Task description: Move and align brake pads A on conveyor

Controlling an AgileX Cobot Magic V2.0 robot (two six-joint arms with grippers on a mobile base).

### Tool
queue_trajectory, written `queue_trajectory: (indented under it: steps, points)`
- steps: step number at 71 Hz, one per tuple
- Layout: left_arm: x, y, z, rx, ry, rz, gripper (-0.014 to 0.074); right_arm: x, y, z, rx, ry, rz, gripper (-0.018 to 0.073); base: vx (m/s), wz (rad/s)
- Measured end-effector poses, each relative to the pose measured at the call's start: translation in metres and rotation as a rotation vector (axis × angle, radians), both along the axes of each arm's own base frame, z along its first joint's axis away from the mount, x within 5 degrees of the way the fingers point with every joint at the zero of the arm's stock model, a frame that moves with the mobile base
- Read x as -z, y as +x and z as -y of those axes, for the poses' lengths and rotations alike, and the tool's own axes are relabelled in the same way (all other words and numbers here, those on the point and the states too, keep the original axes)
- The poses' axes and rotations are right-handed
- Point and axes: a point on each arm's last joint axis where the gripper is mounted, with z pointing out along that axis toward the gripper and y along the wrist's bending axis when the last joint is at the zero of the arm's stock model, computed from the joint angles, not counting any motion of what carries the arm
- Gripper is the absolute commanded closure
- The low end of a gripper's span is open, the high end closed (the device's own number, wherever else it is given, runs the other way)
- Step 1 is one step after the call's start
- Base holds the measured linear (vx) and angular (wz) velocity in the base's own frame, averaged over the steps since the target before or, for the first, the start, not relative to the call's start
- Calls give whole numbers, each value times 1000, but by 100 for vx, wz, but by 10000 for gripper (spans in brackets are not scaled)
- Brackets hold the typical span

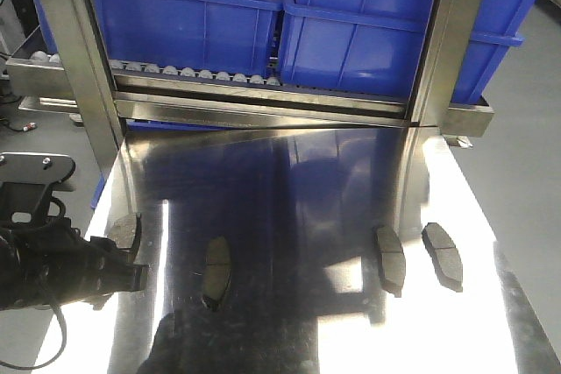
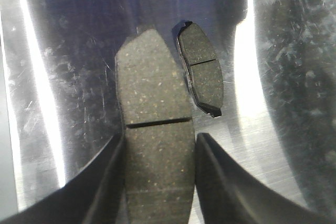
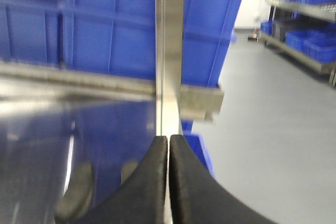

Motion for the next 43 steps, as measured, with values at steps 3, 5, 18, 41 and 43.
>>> queue_trajectory:
  steps: [3, 5, 18, 41, 43]
  points:
    - [0, 0, 0, 0, 0, 0, 478, -13, 2, 0, 3, -10, -5, 561, 0, 0]
    - [0, 0, 0, 0, 0, 0, 478, -26, 3, 1, 7, -21, -6, 561, 0, 0]
    - [0, 0, 0, 0, 0, 0, 478, -74, 18, 3, 19, -60, -14, 561, 0, 0]
    - [0, 0, 0, 0, 0, 0, 478, -78, 28, 3, 24, -79, -57, 437, 0, 0]
    - [0, 0, 0, 0, 0, 0, 478, -78, 28, 3, 24, -79, -58, 403, 0, 0]
